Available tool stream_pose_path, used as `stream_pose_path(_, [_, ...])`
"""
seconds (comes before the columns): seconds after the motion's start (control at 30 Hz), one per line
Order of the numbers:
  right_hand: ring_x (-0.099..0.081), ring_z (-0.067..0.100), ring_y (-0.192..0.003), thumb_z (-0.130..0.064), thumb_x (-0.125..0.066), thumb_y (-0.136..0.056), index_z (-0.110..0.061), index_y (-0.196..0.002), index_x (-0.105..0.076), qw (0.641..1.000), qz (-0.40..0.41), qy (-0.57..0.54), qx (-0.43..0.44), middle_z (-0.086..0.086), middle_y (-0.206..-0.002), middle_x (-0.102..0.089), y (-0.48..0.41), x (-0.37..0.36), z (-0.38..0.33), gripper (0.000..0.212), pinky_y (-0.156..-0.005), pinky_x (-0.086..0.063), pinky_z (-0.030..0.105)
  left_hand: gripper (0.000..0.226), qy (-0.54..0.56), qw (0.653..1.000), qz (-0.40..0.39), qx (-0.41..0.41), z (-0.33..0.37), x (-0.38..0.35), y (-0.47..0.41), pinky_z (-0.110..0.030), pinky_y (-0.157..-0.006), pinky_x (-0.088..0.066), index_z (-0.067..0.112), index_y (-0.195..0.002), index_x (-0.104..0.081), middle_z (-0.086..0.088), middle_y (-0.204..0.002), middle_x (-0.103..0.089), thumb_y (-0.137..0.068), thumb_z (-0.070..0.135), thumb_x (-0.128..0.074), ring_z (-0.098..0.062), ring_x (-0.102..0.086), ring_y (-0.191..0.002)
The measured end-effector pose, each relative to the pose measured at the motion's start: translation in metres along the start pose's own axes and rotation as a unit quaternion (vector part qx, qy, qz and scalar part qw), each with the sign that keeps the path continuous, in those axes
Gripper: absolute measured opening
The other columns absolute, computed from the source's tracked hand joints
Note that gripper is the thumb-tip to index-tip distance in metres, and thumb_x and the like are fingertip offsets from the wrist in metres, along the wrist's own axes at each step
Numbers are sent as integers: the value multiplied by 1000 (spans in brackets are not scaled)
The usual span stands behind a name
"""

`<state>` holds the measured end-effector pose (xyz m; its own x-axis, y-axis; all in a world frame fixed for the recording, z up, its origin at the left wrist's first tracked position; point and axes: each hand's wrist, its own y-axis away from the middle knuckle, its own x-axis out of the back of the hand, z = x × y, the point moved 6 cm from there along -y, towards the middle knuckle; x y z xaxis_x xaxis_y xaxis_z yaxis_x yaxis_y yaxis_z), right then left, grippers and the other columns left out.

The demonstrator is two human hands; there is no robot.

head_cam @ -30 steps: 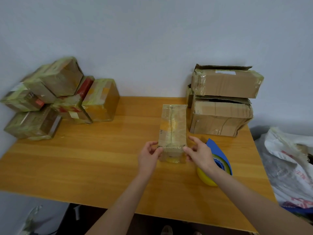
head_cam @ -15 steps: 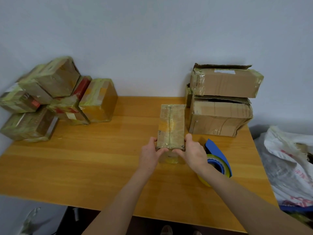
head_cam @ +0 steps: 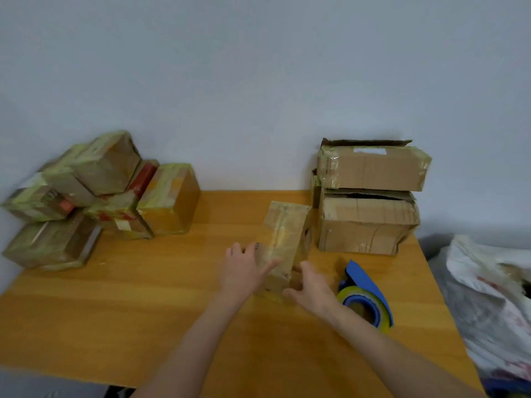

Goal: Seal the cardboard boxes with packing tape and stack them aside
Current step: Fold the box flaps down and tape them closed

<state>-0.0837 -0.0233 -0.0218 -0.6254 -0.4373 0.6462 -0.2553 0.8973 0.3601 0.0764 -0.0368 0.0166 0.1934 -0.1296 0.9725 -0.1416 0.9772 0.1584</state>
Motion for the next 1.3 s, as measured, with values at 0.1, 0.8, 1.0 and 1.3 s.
stream_pose_path(0.1, [-53, 22, -121, -26, -62, -93, -20, -146, -36, 985, -122, 55, 108, 4, -140, -52, 12, -36, -25, 59, -97, -48, 33, 96, -34, 998, -45, -22, 11, -4, -6, -48, -112, -25, 25, -152, -16, -11, -156, -20, -78, 77, -48, -30, -20, -143])
stream_pose_path(0.8, [-64, 26, -81, -58, -51, -92, -18, -130, -41, 981, 89, 155, -71, 5, -94, -65, -14, 37, 9, 56, -58, -52, 33, 102, 340, 931, -80, 109, 13, -32, 8, -43, -114, -29, 21, -154, -6, -11, -160, -2, -81, 35, -75, -31, -19, -145])
stream_pose_path(1.0, [-63, 23, -81, -59, -35, -97, -26, -102, -55, 984, 108, 124, -62, -1, -87, -66, 4, 67, 39, 39, -67, -54, 37, 38, 272, 958, 68, -66, 32, -8, -1, -27, -114, -23, 15, -132, -56, -9, -153, -28, -94, 18, -57, -26, -28, -142])
stream_pose_path(1.3, [-52, 17, -61, -44, -68, -87, -27, -70, -30, 960, -23, 58, -272, 1, -70, -52, 31, 70, 156, 44, -51, -37, 27, 76, -61, 974, -74, -206, 57, -29, 15, -44, -121, -4, 44, -149, -6, 3, -162, -1, -90, 47, -54, -24, 8, -148])
